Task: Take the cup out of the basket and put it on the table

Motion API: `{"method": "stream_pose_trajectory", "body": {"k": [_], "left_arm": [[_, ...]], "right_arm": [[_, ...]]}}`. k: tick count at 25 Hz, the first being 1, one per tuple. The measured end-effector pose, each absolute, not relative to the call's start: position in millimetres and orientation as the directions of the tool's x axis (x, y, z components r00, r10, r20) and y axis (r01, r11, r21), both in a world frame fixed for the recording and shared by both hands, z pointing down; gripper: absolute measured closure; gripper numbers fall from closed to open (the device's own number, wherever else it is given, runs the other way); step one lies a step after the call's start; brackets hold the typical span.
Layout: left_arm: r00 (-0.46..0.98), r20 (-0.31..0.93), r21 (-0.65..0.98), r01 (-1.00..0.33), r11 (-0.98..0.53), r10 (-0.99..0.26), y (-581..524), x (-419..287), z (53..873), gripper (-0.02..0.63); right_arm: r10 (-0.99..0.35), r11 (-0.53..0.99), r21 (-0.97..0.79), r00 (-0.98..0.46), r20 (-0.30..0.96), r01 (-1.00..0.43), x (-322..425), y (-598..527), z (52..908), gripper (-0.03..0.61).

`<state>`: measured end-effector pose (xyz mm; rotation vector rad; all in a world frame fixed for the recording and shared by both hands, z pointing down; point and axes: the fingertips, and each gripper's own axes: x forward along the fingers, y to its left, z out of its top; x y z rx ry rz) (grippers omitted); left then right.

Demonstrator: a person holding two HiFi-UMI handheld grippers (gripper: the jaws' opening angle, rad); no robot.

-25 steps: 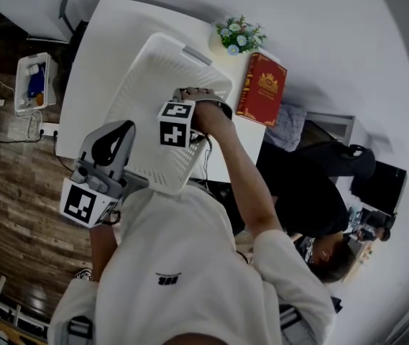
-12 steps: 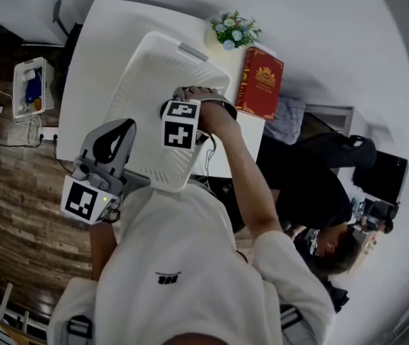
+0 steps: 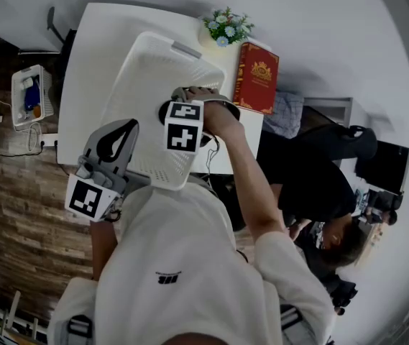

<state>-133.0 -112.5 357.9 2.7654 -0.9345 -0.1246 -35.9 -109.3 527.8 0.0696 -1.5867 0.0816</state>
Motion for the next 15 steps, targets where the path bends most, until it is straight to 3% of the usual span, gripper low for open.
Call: {"method": "stream_pose_trajectory", "body": {"k": [15], "left_arm": [[0.818, 0.014, 0.217, -0.563, -0.797, -0.575, -103.4, -108.8, 361.7, 0.603]], "right_arm": [[-0.043, 0.995, 0.034, -0.083, 0.996, -0.097, -31.7, -100.3, 497.4, 0.202]]}}
